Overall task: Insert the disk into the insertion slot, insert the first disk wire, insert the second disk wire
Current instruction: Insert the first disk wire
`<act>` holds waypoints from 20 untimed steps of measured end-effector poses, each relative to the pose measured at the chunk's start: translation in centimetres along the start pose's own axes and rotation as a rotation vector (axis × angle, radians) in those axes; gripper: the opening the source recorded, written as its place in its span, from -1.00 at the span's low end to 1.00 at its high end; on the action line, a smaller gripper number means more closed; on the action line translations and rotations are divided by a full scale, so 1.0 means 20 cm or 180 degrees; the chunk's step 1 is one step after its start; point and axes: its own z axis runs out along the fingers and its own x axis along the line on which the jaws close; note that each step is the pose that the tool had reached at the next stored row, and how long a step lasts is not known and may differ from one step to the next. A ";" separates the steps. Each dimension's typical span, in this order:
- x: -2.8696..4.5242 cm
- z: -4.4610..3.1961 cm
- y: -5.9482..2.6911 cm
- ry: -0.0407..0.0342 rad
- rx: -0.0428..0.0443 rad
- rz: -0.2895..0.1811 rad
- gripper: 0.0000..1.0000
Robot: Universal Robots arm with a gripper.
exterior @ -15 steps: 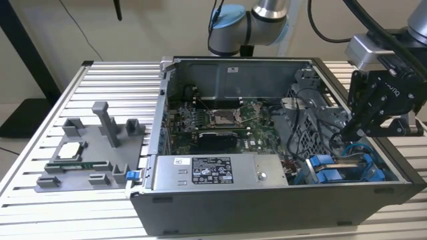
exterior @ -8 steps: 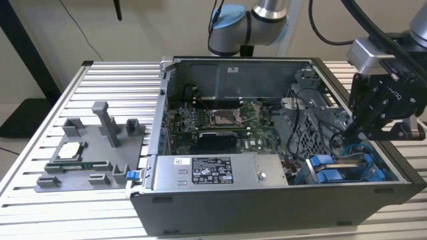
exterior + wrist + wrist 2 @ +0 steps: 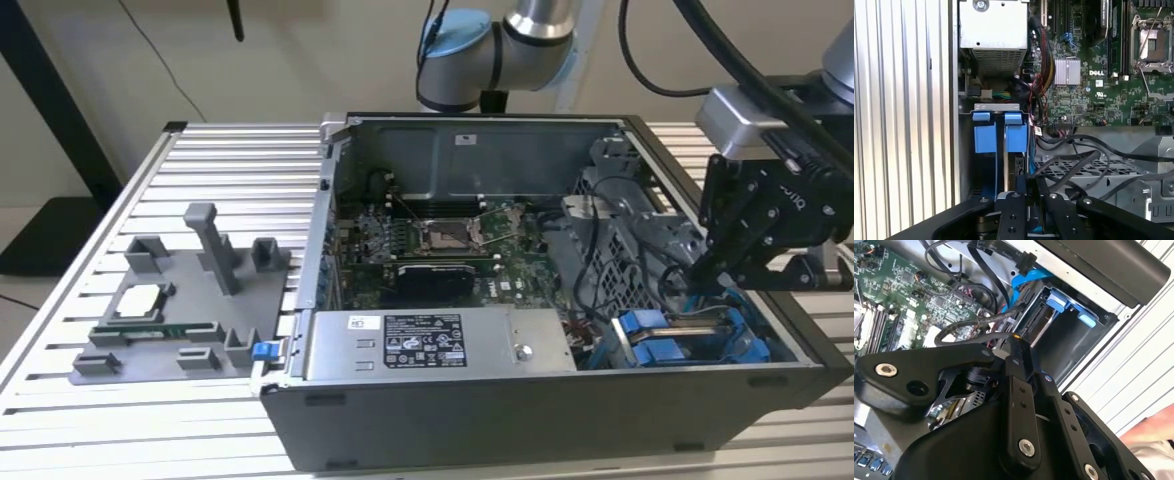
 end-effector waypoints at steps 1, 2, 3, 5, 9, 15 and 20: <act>0.002 0.005 -0.001 0.0000 0.0000 0.0001 -1.00; 0.005 0.008 -0.002 0.0001 0.0000 0.0001 -1.00; 0.008 0.010 -0.005 0.0002 0.0000 0.0001 -1.00; 0.016 0.013 -0.014 0.0000 0.0000 0.0002 -1.00; 0.032 0.017 -0.035 0.0002 -0.0011 0.0005 -1.00; 0.037 0.037 -0.060 0.0004 -0.0019 0.0007 -1.00; 0.035 0.068 -0.092 0.0005 -0.0021 0.0008 -1.00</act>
